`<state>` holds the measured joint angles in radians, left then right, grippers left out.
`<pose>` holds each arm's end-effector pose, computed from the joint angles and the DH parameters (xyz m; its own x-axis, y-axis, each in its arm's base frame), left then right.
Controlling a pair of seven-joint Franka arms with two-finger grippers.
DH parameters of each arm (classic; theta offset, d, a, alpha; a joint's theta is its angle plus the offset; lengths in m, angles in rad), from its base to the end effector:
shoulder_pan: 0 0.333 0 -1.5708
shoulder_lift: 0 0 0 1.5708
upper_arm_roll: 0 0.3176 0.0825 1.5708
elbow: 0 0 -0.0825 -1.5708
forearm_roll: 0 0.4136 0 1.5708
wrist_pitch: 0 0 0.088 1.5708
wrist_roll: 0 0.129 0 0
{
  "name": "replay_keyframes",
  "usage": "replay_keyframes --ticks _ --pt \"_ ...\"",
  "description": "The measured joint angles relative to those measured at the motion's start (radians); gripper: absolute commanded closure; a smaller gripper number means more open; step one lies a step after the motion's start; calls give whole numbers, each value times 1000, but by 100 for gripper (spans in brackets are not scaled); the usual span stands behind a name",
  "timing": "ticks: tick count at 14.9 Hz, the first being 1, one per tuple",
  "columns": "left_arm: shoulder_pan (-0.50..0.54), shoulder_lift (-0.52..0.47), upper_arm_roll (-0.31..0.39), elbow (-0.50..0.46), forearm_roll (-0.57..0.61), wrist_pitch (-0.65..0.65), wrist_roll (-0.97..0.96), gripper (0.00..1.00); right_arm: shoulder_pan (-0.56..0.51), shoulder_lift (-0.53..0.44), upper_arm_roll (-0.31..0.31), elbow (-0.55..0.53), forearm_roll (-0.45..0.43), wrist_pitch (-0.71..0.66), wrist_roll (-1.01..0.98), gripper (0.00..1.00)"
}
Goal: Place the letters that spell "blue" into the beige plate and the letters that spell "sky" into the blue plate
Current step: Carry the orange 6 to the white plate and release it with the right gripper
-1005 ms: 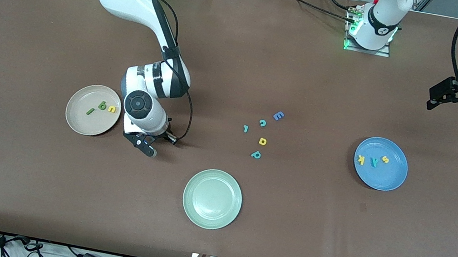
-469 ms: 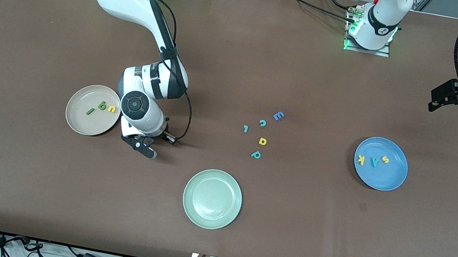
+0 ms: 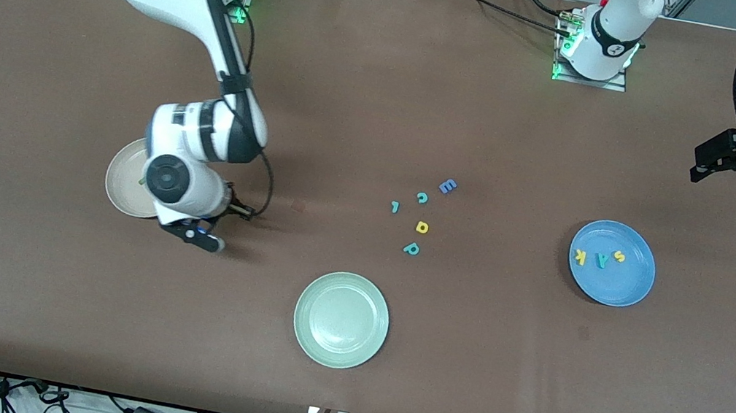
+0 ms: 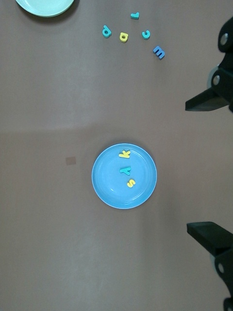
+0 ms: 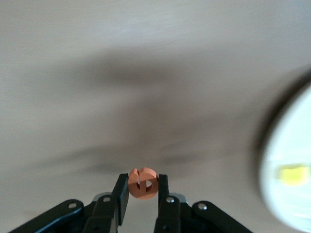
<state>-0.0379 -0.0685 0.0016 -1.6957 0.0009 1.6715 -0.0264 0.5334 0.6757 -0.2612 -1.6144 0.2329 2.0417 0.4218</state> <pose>0.5714 -0.0206 0.5896 0.9990 -0.0100 0.0443 -0.0100 -1.0000 0.0004 0.6517 0.2144 0.1842 0.9481 -0.2419 -0.2065 -0.2313 -0.9700 0.0744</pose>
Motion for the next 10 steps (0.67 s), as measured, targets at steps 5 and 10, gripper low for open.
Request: replay_keyframes --ticks 5,10 --pt "0 28 0 32 0 -5 0 0 -22 -113 -112 -150 0 -51 -263 84" --pt "0 35 0 40 0 -9 0 0 -40 -138 -230 -245 0 -46 -530 82"
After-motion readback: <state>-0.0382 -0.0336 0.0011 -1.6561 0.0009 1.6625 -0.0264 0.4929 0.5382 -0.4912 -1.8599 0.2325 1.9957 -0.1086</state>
